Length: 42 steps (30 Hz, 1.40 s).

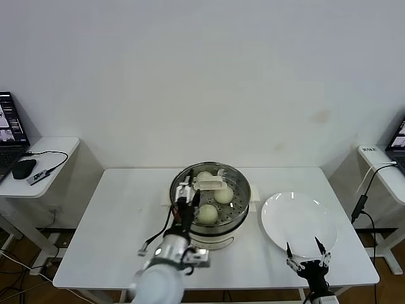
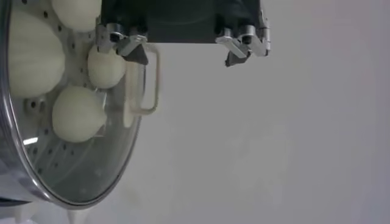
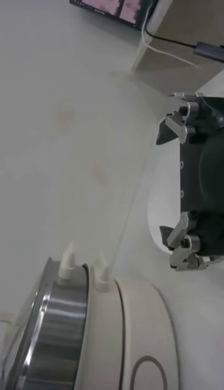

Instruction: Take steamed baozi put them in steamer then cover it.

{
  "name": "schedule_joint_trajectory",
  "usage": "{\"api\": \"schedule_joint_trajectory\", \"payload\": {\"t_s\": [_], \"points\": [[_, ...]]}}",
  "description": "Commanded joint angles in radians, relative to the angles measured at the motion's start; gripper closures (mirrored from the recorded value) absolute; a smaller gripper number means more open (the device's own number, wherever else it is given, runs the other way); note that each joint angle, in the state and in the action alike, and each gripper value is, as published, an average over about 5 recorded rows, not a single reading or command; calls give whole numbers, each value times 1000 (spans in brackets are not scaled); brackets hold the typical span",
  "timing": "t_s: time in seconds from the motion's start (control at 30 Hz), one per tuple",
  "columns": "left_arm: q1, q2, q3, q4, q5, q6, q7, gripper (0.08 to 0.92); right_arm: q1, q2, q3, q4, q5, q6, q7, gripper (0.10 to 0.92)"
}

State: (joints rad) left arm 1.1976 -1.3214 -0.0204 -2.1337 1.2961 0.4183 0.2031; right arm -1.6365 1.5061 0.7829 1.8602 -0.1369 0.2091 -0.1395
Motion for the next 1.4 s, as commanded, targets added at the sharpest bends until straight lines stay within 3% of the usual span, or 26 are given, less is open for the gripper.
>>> {"api": "schedule_joint_trajectory", "payload": {"t_s": [0.03,0.23,0.4,0.57,0.93,1.4], "points": [[445,75,-474,-187,-976,-383,-349,177,-3,-8,-13,-5,18,4,-1,203],[612,44,-626,-133,-1480,-438,-455,177,-30,-21,-24,9,51,9,-5,203],[708,26,-637,-64,-1537,-590,-448,177,-95,-89,-37,49,147,3,-5,203],[734,17,-600,-3,-1586,-637,-423,177,-173,-144,-59,117,234,-26,10,203],[738,-22,-537,15,-1588,-617,-379,177,-320,-182,-185,227,311,-90,13,203],[752,-44,-528,14,-1559,-508,-342,177,-324,-167,-240,251,269,-139,28,203]]}}
